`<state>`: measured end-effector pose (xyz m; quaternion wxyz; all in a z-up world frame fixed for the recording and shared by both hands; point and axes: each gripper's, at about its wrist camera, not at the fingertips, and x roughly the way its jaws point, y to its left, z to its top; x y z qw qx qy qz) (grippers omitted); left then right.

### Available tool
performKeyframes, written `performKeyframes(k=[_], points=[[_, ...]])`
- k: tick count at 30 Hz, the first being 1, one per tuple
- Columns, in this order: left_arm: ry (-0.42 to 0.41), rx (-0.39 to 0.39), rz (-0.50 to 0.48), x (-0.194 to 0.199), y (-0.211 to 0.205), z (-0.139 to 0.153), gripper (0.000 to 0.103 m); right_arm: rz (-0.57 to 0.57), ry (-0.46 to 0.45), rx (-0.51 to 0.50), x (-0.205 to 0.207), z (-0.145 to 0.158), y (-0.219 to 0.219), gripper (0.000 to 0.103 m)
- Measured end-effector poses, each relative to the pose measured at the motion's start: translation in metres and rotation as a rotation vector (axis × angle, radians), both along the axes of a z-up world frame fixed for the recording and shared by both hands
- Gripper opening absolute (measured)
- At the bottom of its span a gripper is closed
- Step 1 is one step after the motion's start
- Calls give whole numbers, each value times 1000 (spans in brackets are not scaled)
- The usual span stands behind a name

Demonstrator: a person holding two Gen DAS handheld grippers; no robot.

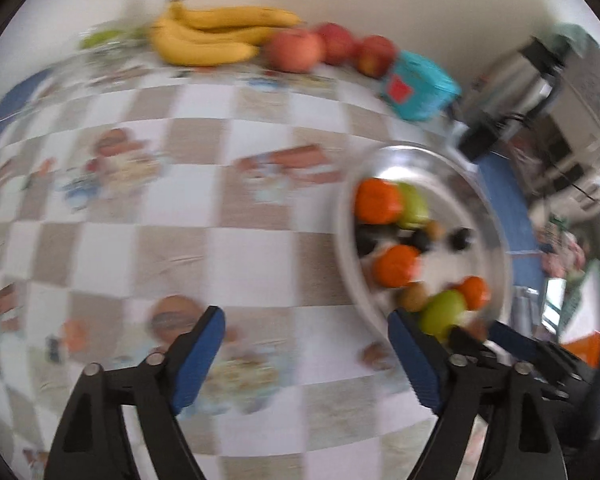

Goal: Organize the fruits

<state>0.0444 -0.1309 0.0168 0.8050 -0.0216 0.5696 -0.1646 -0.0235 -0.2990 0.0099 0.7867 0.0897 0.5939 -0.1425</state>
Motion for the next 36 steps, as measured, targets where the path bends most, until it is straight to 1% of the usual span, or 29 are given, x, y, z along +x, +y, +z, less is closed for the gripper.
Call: performKeyframes(k=[1, 2, 3, 5, 9, 11, 15, 20, 23, 27, 31, 36], points=[[-18, 34, 29, -1, 10, -1, 96, -6, -2, 0, -2, 2, 2, 54], [-35, 67, 53, -3, 17, -2, 103, -7, -4, 3, -4, 3, 5, 54], [-54, 98, 74, -4, 25, -4, 103, -7, -4, 8, -6, 4, 10, 54], [-72, 136, 98, -6, 38, -5, 103, -13, 0, 29, -6, 4, 18, 54], [-94, 179, 143, -16, 67, -8, 103, -46, -3, 90, -13, 5, 34, 54], [-97, 185, 151, -22, 76, -8, 103, -57, -3, 113, -16, 4, 43, 54], [-61, 167, 138, -32, 90, -10, 103, -64, 1, 102, -23, 4, 64, 54], [-81, 194, 154, -42, 104, -9, 103, -71, -28, 99, -34, 4, 81, 54], [-82, 217, 159, -47, 110, -12, 103, -69, -36, 84, -37, 4, 85, 54], [-62, 226, 162, -47, 113, -18, 103, -74, -34, 80, -38, -1, 85, 54], [-57, 243, 171, -45, 113, -20, 103, -60, -43, 53, -38, -3, 86, 54], [-69, 265, 169, -44, 111, -19, 103, -64, -60, 66, -40, -3, 84, 54]])
